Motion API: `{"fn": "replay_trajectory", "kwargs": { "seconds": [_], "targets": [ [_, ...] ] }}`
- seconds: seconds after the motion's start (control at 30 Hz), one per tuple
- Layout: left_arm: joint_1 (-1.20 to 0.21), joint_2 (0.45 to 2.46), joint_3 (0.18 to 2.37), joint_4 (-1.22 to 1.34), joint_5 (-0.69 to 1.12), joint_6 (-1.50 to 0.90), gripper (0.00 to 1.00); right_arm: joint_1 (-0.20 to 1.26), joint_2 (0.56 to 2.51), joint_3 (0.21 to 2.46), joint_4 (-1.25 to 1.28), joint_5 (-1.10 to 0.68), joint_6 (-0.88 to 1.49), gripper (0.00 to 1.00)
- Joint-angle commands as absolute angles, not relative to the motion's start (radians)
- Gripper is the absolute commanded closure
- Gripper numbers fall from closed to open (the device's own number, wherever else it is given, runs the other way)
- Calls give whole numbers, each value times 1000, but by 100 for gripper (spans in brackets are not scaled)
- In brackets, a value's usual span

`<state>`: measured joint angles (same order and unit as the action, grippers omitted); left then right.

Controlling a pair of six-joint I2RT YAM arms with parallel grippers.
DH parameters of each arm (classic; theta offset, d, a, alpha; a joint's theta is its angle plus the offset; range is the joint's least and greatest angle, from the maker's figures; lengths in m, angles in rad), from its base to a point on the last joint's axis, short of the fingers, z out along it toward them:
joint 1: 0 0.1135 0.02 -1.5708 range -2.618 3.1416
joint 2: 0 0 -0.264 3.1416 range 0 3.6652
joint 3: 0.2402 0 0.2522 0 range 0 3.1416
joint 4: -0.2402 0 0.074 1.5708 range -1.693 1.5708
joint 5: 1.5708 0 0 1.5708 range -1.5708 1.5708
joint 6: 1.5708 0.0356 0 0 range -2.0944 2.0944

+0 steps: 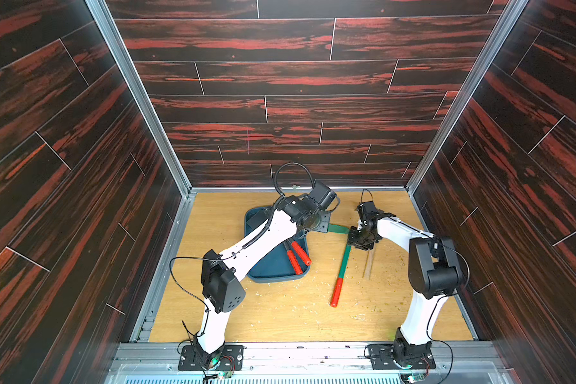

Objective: Put the small hoe into the storage box
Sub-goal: Move the hoe to the center of the board.

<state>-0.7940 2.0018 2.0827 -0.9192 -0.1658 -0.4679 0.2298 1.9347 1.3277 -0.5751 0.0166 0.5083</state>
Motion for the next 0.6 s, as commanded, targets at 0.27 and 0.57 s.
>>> {"fn": "replay_trajectory", "kwargs": {
  "seconds": [0.27, 0.57],
  "targets": [
    [-786, 1931, 2032, -935, -185, -457, 42, 265, 1996, 1341, -535, 0, 625, 82],
    [-785, 1930, 2023, -930, -191, -448, 41, 354, 1928, 1270, -504, -9, 764, 94]
  ]
}}
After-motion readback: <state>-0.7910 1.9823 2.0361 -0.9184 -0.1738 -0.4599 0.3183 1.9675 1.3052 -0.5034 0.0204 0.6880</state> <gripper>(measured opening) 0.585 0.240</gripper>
